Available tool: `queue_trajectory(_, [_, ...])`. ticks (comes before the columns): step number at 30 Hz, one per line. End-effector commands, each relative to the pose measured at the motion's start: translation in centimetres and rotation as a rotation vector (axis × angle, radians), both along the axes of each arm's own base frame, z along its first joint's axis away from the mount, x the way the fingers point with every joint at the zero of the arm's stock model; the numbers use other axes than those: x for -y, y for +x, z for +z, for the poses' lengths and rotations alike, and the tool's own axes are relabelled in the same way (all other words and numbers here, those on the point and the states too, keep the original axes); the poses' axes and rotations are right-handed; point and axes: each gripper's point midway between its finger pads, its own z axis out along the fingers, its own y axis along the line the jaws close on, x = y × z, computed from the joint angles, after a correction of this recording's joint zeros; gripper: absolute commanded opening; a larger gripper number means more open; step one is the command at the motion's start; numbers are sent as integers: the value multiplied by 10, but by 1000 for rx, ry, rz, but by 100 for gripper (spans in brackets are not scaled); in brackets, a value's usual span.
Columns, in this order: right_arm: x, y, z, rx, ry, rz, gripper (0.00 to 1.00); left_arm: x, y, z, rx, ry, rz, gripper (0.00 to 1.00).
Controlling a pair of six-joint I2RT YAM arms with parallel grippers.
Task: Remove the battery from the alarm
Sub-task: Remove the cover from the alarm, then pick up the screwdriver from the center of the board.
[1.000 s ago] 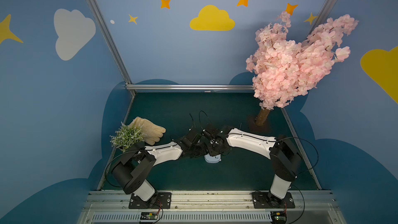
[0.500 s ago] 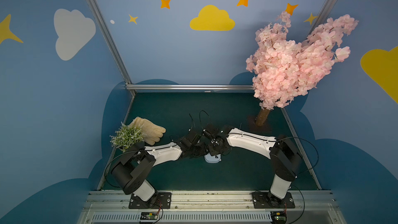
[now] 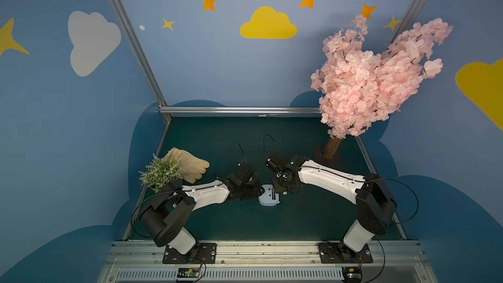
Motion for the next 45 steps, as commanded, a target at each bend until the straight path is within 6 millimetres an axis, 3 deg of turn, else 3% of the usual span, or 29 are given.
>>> queue_trajectory(1, [28,-1,-2,-8,-30,-28,7,-24,-19,-21,-72,100,9,40])
queue_trajectory(6, [47,-2,-18,-35,6,-70,8,-28,-19,-13,-54,105,16,40])
queue_trajectory(9, [49,0,-25,-48,40,-71,21,-30,-19,-7,-42,105,20,41])
queue_trajectory(13, [57,9,-20,-24,31,-73,40,-33,-18,1,-25,110,26,42])
queue_trajectory(17, [77,32,-7,37,-9,-116,47,-39,-17,10,-2,126,34,43])
queue_trajectory(21, [93,58,-3,67,-21,-165,67,-44,-16,13,15,142,44,44])
queue_trajectory(27, [98,95,-11,68,11,-206,80,-44,-15,12,12,139,43,46])
queue_trajectory(29, [97,105,-18,48,19,-208,80,-44,-14,12,9,136,43,48])
queue_trajectory(36, [88,124,-42,-11,35,-195,66,-45,-13,13,9,133,47,84])
queue_trajectory(40, [85,121,-56,-56,42,-190,46,-47,-14,16,12,131,51,100])
queue_trajectory(45, [79,111,-54,-57,44,-165,13,-47,-14,26,29,113,53,100])
